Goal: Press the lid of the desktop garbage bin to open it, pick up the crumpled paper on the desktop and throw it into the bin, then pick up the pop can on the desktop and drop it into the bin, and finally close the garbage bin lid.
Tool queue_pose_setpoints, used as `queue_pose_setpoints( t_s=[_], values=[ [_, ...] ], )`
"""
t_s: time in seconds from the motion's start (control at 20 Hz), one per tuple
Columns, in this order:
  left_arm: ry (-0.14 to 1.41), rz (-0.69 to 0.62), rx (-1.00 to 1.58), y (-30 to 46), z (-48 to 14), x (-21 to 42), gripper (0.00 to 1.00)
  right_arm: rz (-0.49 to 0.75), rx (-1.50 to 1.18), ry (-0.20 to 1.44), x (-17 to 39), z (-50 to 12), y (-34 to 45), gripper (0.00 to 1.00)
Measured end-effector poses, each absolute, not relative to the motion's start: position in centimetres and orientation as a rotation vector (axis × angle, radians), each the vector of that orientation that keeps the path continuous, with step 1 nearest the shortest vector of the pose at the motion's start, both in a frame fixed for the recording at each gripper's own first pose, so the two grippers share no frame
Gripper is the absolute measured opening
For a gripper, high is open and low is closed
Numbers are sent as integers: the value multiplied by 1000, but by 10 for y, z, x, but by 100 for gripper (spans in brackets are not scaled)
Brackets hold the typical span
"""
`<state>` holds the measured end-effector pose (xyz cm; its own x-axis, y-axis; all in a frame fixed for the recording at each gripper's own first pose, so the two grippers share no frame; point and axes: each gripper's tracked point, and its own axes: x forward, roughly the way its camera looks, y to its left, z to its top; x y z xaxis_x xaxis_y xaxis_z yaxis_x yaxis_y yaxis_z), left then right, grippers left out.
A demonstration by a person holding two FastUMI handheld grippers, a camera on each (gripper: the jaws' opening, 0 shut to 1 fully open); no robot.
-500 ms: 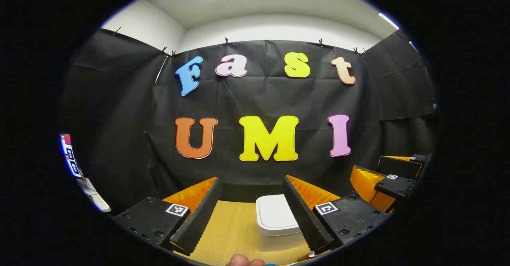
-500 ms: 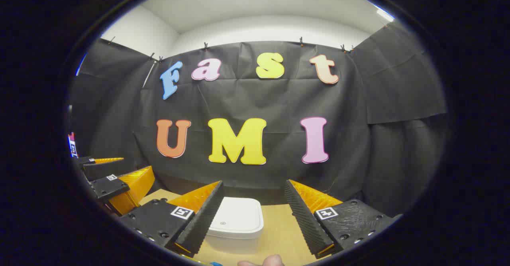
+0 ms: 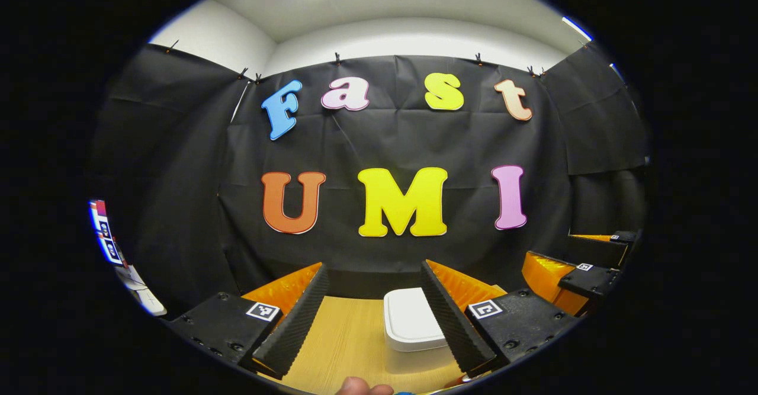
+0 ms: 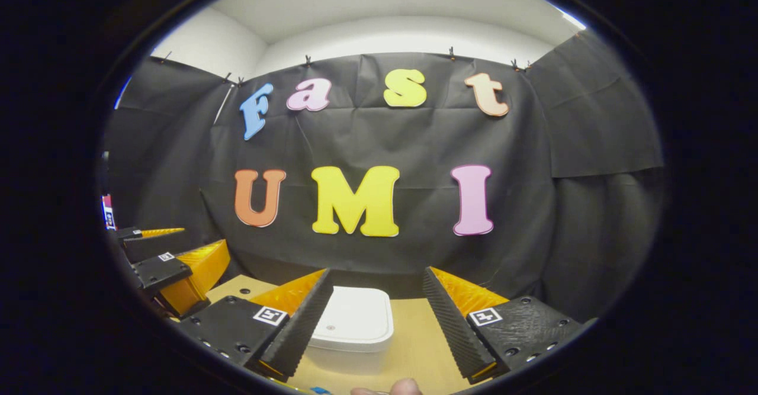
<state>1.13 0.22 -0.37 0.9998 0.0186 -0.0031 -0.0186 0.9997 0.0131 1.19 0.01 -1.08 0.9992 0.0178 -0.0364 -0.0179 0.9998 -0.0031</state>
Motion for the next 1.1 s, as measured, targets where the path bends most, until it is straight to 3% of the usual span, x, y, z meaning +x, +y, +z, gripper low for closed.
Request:
queue_pose_setpoints(
  t_s=[0.45,1.1],
  values=[
    [-11,16,17,-1,-2,18,99,31,17,43,24,-12,4,97],
    [26,56,22,15,-17,11,99,73,21,170,47,-65,22,95]
  ],
)
